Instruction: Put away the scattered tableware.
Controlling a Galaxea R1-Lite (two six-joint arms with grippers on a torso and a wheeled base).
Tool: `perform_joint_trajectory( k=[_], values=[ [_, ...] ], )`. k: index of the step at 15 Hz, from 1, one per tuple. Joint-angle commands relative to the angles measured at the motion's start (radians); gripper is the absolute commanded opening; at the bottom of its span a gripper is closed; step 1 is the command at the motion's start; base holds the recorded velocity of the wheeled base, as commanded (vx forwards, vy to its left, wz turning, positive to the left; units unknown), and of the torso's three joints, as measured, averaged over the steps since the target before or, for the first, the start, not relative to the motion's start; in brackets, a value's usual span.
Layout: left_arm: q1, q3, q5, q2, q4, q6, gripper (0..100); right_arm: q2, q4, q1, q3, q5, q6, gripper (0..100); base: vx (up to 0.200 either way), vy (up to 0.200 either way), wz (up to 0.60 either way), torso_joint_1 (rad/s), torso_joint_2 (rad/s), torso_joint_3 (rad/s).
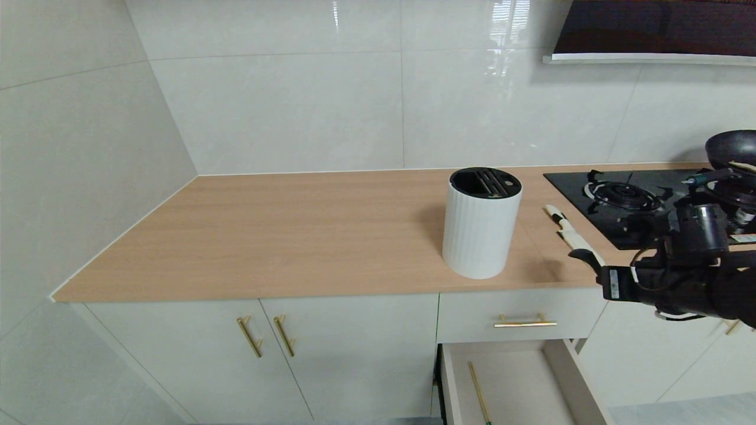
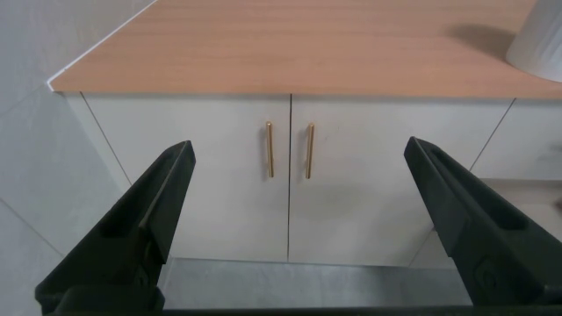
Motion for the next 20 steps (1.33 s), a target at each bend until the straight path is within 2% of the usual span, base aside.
perform_joint_trajectory(
  k=[1, 6, 13, 20],
  values=[
    [0.000, 0.000, 0.001, 0.000, 0.000, 0.000, 100, -0.106, -0.014, 0.033, 0.105, -0.024, 0.006, 0, 0.000, 0.000, 0.00, 0.000, 0.00, 0.000],
    [0.000, 0.000, 0.001, 0.002, 0.000, 0.000, 100, -0.089, -0.058, 0.053, 0.176, -0.029, -0.003, 0, 0.000, 0.000, 0.00, -0.061, 0.13, 0.069],
    [0.000, 0.000, 0.001, 0.000, 0.000, 0.000, 100, -0.083, -0.058, 0.107, 0.202, -0.030, -0.004, 0, 0.000, 0.000, 0.00, -0.242, 0.53, 0.279],
    [0.000, 0.000, 0.001, 0.000, 0.000, 0.000, 100, -0.065, -0.060, 0.119, 0.220, -0.032, -0.029, 0, 0.000, 0.000, 0.00, -0.221, 0.51, 0.281]
  ],
)
